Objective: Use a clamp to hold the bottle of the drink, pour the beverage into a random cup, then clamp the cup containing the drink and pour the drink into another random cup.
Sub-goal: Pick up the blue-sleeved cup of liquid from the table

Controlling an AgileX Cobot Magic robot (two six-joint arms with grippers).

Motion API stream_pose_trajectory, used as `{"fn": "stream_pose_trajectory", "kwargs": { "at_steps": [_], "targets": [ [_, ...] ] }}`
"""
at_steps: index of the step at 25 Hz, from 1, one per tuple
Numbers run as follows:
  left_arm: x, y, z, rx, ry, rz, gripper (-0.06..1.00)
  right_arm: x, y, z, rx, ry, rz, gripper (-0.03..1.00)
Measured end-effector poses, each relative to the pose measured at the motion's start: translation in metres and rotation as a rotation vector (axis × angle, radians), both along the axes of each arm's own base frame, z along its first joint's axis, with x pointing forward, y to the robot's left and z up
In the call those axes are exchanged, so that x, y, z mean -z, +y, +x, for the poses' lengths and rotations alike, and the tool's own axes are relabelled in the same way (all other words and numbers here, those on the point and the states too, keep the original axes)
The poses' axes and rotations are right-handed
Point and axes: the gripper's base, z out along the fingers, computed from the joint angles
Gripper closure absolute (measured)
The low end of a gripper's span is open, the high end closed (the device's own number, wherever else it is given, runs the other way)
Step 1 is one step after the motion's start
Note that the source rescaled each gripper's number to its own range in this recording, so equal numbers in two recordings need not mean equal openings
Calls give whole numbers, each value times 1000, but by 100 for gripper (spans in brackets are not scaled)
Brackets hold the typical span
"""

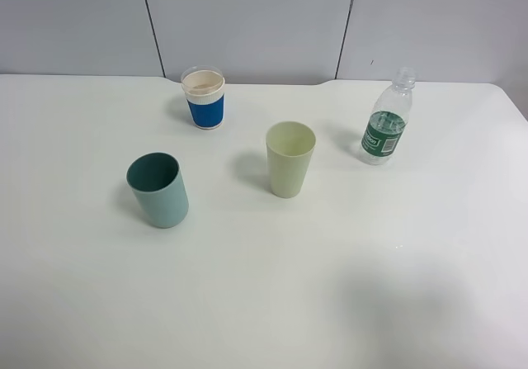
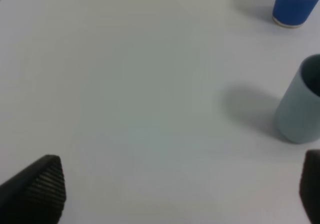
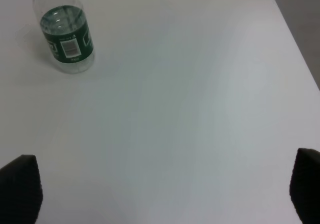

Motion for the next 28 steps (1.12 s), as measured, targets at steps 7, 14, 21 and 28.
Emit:
{"fn": "stream_pose_trajectory", "kwargs": {
  "at_steps": [7, 14, 21, 28],
  "targets": [
    [0, 0, 0, 0, 0, 0, 11, 0, 0, 0, 0, 0, 0, -3],
    [0, 0, 0, 0, 0, 0, 11, 0, 0, 0, 0, 0, 0, -3],
    [0, 0, 0, 0, 0, 0, 11, 0, 0, 0, 0, 0, 0, -3],
    [0, 0, 0, 0, 0, 0, 11, 0, 0, 0, 0, 0, 0, -3]
  ]
}}
